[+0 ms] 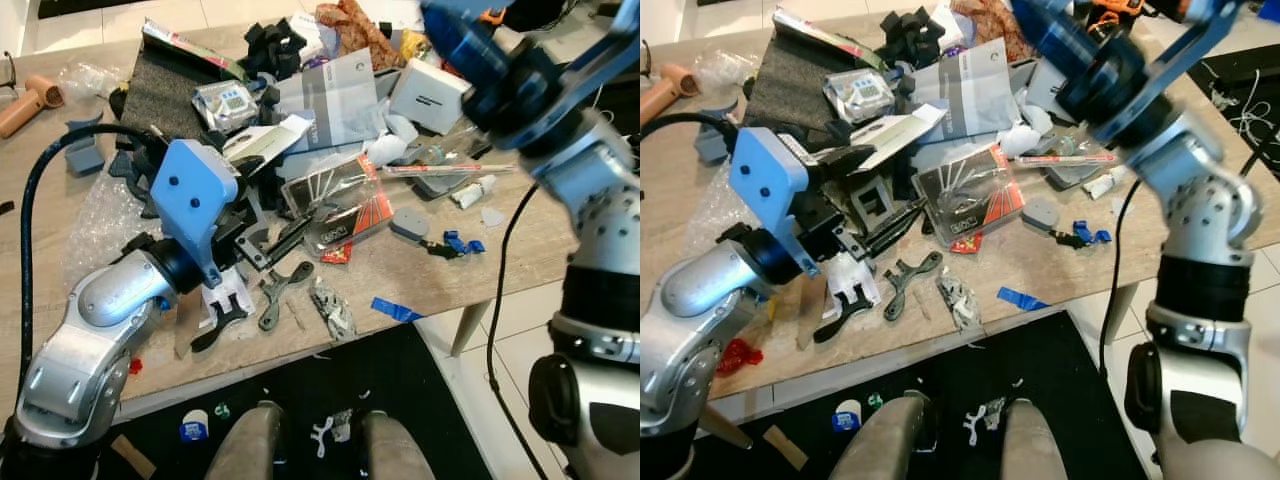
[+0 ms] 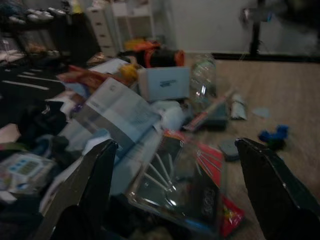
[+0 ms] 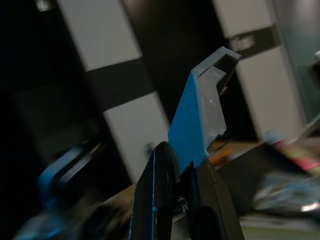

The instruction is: Picking trash to rubbish bin

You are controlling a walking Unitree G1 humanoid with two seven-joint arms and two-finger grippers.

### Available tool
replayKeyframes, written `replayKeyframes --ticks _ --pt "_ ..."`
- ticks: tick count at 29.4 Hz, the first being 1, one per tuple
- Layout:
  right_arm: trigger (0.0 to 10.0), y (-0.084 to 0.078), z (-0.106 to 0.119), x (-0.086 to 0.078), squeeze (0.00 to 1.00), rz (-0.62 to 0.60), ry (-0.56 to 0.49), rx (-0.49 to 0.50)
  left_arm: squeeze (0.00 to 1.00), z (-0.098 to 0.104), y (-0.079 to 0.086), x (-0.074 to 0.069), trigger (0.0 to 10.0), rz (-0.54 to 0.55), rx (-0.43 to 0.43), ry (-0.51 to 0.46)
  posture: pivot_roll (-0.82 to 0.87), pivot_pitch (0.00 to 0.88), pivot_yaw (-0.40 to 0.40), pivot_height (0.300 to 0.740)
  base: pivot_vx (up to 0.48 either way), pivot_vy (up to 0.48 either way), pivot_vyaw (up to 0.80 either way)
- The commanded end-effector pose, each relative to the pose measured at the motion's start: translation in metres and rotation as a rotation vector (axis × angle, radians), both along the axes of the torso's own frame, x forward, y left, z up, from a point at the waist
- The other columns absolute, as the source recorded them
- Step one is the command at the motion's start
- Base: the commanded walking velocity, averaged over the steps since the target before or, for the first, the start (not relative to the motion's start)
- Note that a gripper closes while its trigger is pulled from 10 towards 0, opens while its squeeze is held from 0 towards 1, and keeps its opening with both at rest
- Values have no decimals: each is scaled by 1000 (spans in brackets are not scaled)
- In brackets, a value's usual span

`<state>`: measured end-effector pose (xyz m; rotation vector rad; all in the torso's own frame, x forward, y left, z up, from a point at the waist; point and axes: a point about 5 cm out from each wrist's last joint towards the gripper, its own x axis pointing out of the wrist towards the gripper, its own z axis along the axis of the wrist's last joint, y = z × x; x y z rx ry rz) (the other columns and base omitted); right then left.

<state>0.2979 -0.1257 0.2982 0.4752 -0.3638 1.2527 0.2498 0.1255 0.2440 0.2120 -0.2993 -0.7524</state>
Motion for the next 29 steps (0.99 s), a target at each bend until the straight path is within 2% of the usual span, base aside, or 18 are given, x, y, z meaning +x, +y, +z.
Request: replayKeyframes --ticks 1,3,6,10,11,15,16,19,21,28,29 --pt "10000 13 -5 -9 0 28 0 -40 0 -4 0 3 10000 13 -11 0 -100 71 41 740 0 0 0" --pt "10000 18 -10 -11 0 36 17 -49 0 -5 1 4 10000 18 -17 1 -100 71 41 740 0 0 0" --pt "10000 30 -28 -24 0 102 54 -93 0 -8 4 10 10000 38 -29 2 -106 23 39 740 0 0 0" --pt "10000 33 -33 -28 0 127 69 -105 0 -10 6 13 10000 51 -35 2 -108 11 38 740 0 0 0" --pt "10000 37 -45 -30 0 135 85 -155 0 -13 9 19 10000 74 -46 3 -110 0 36 740 0 0 0" --pt "10000 43 -68 -21 0 47 121 -252 0 -19 12 29 10000 100 -61 10 -111 0 36 740 0 0 0" --pt "10000 43 -68 -21 0 47 121 -252 0 -19 12 29 10000 100 -61 10 -111 0 36 740 0 0 0" --pt "10000 47 -95 -8 0 -77 134 -374 0 -31 10 39 10000 119 -79 45 -106 0 47 740 0 0 0" --pt "10000 48 -108 -4 0 -134 107 -460 0 -40 8 42 10000 123 -72 60 -107 0 55 740 0 0 0" --pt "10000 52 -117 -3 0 -153 97 -488 0 -49 8 45 10000 131 -82 76 -107 0 68 740 0 0 0" --pt "10000 57 -129 -2 0 -158 81 -518 0 -54 8 50 10000 150 -106 88 -91 0 50 740 0 0 0"
